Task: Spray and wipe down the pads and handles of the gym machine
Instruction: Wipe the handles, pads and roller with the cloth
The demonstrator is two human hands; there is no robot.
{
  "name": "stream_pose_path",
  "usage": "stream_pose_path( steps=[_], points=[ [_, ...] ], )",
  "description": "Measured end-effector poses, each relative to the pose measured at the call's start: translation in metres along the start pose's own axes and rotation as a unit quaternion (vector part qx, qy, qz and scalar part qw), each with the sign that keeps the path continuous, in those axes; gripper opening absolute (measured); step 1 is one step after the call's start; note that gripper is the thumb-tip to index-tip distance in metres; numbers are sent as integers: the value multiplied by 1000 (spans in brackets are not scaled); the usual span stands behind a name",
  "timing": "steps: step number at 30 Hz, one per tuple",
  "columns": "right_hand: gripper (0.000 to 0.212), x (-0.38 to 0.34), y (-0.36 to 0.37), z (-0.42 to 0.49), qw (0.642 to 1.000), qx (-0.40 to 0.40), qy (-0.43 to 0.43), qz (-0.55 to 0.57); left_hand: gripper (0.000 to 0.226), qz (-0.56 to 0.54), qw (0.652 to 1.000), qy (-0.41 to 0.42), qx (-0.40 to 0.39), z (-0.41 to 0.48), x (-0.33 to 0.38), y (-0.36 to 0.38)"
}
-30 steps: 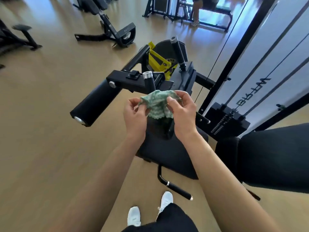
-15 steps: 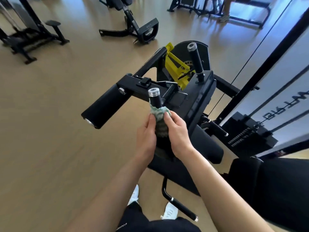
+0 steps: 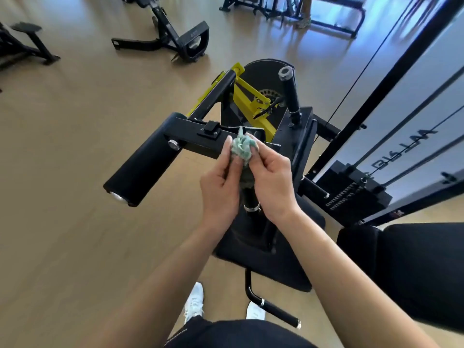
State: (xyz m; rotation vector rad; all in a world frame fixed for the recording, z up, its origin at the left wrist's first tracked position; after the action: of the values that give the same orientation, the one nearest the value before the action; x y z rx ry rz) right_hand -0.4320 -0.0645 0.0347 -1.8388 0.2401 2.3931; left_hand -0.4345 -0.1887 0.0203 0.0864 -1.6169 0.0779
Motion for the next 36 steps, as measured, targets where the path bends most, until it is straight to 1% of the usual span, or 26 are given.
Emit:
stream_pose_path(
  steps=[2,5,8,10,12,16,18,20,23,26,30,32,34,36],
  points=[
    [38,15,-9,-20,999,7,2,-39,43,32,999,-8,-7,-9,-19,0],
    [43,43,-24,-57,995,3,24,-100,40,73,996,-36,-46,-31,-59,3],
    [45,52,-29,-70,994,1,49,-97,38,74,992,-72,-67,-40,-79,4],
    [40,44,-25,-63,996,16,52,-68,33,45,994,-78,-60,-34,-71,3],
    [37,27,-18,-44,998,27,26,-54,29,28,997,-51,-42,-23,-46,1],
    [38,0,-7,-9,997,35,-23,-60,33,-12,1000,-2,-14,-2,-11,-1],
    [41,0,-7,-13,996,27,-33,-81,35,3,1000,7,-14,-4,-13,-1],
    [44,13,-14,-35,993,21,-26,-113,36,34,999,0,-24,-16,-31,-1],
    [44,38,-28,-67,991,31,24,-125,37,56,995,-47,-61,-36,-66,3],
    [41,40,-29,-67,993,38,47,-106,33,44,995,-65,-61,-35,-68,3],
    [39,9,-15,-29,995,43,-15,-93,30,19,1000,-10,-18,-10,-22,-2],
    [39,1,-10,-14,994,46,-33,-95,32,1,1000,8,-14,0,-7,-3],
    [40,1,-10,-12,993,36,-46,-103,33,4,1000,18,-24,1,-5,-3],
    [42,7,-14,-24,992,22,-46,-112,34,18,999,10,-29,-3,-16,-4]
  ],
)
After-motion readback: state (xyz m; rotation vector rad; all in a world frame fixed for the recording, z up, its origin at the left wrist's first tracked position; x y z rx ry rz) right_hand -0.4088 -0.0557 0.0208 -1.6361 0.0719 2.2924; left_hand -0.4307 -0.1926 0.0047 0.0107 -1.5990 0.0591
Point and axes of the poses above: each hand's wrist, its own z-axis towards the middle knuckle, its own y-axis out of the palm, x = y × z, the point moved 9 cm from there along z, towards the middle knuckle, and after that the axes turned 11 degrees about -y, right-handed, at the moved point
